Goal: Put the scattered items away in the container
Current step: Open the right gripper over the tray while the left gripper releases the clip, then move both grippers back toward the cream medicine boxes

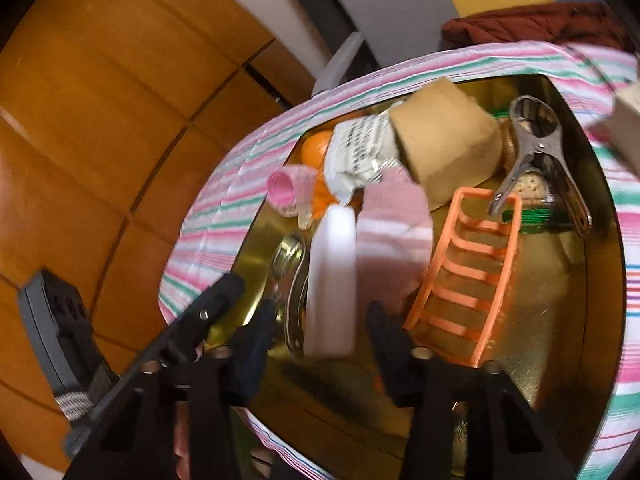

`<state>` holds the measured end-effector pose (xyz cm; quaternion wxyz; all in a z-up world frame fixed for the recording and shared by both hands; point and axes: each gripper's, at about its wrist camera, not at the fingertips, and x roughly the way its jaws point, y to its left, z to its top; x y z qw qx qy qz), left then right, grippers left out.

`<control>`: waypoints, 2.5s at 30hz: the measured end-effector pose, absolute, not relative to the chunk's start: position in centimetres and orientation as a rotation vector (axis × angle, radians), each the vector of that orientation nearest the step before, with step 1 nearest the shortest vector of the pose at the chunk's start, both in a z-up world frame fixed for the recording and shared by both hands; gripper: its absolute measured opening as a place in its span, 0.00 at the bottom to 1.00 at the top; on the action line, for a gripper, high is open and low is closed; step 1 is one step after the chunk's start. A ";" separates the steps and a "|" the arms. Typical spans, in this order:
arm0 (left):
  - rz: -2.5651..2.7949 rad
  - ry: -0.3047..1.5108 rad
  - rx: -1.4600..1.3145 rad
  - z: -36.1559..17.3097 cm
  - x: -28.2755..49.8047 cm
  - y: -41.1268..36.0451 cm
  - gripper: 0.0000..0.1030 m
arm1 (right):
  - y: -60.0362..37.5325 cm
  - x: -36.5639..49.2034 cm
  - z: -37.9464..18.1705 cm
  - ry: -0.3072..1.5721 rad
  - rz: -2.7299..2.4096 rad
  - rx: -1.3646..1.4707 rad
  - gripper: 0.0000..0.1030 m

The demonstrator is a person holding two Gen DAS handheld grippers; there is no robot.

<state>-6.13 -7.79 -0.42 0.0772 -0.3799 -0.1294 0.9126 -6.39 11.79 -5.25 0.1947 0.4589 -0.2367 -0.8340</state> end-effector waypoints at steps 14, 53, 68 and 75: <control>2.774 -0.425 -1.130 0.1 -5.7 -8.8 0.53 | 7.9 -10.7 -7.1 -0.496 -2.284 1.404 0.26; 2.417 -0.036 -1.072 1.0 -0.6 9.0 0.54 | 33.7 4.5 -6.4 -1.037 -2.758 1.104 0.56; 2.281 0.237 -0.997 2.2 -2.5 20.2 0.54 | 40.8 8.3 -7.8 -1.090 -2.945 1.040 0.70; 2.246 0.340 -0.980 2.3 -7.3 25.6 0.55 | 42.3 7.3 -7.9 -1.086 -2.976 1.030 0.70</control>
